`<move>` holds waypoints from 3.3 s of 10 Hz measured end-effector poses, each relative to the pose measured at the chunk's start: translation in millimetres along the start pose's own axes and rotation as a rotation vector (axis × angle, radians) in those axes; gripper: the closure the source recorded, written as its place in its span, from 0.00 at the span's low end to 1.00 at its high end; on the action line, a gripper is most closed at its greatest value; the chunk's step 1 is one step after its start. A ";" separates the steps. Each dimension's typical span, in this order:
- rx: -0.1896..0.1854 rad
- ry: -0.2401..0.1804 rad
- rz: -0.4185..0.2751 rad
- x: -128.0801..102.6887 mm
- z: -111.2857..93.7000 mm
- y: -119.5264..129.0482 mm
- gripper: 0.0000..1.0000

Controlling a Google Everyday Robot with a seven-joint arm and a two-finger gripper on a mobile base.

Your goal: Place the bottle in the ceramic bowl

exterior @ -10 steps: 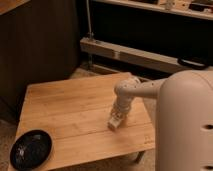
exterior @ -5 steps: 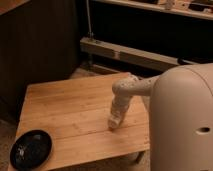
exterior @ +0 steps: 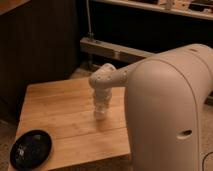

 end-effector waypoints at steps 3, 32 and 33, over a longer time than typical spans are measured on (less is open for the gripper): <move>-0.076 -0.049 -0.339 19.7 -22.9 91.5 1.00; -0.608 -0.024 -1.366 241.9 -11.6 285.7 0.52; -0.617 -0.015 -1.376 245.0 -11.0 288.5 0.41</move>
